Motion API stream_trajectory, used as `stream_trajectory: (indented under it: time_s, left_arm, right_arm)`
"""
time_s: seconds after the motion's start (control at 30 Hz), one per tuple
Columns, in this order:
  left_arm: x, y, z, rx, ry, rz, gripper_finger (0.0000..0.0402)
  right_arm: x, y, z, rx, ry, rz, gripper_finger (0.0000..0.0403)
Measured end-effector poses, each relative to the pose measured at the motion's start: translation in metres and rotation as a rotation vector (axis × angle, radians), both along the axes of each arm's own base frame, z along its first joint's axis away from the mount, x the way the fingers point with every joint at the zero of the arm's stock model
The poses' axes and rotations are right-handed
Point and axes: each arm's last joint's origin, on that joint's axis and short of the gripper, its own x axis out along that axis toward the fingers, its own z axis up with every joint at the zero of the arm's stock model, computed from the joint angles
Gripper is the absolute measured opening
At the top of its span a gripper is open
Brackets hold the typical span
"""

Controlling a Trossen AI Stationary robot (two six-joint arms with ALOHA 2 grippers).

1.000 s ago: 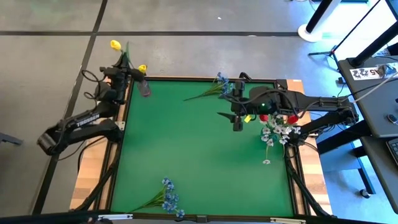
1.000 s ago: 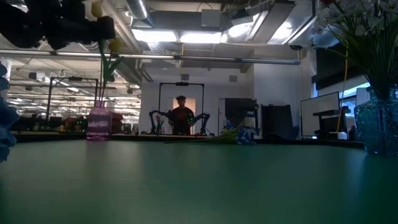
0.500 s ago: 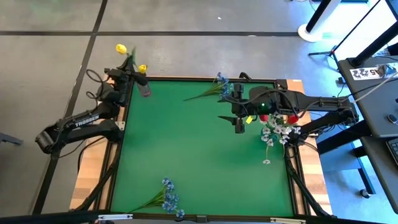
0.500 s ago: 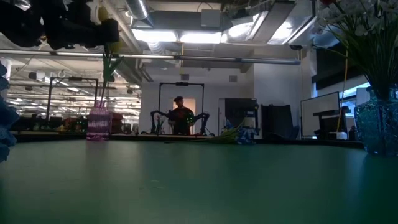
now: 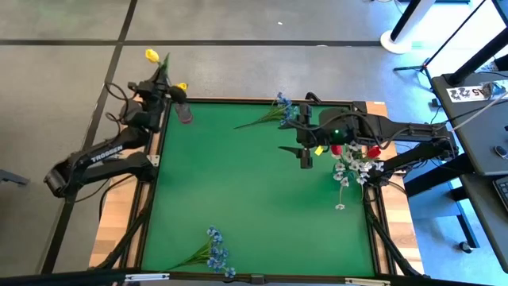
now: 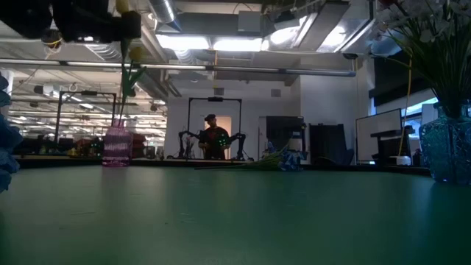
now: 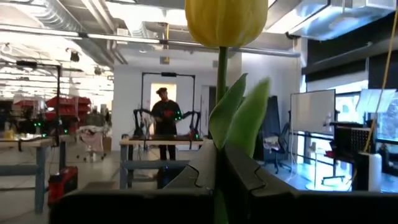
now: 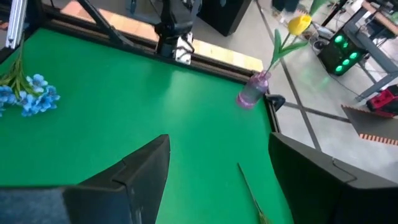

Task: Sort flowers into vase by color
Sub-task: Put the yellow flower into the violet vase

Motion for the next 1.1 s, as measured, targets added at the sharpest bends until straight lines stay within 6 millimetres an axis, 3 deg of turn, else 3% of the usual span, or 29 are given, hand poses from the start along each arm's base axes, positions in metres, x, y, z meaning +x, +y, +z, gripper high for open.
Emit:
stream_trajectory:
  time_s: [0.13,0.53,0.87,1.1]
  left_arm:
    - [0.001,0.002,0.013,-0.034,0.025,0.006,0.0005]
    - [0.002,0.004,0.01,-0.049,-0.04,-0.019,0.0005]
    - [-0.001,0.006,-0.01,-0.103,-0.079,-0.01,0.0005]
    - [0.001,0.01,-0.038,-0.313,0.02,0.024,0.0037]
  right_arm:
    - [-0.001,0.0,-0.002,0.014,0.022,-0.007,0.0273]
    - [-0.003,0.0,-0.006,0.019,0.064,-0.01,0.0273]
    - [-0.004,0.0,-0.007,0.036,0.083,-0.019,0.0273]
    - [-0.004,0.001,-0.007,0.084,0.08,0.014,0.0273]
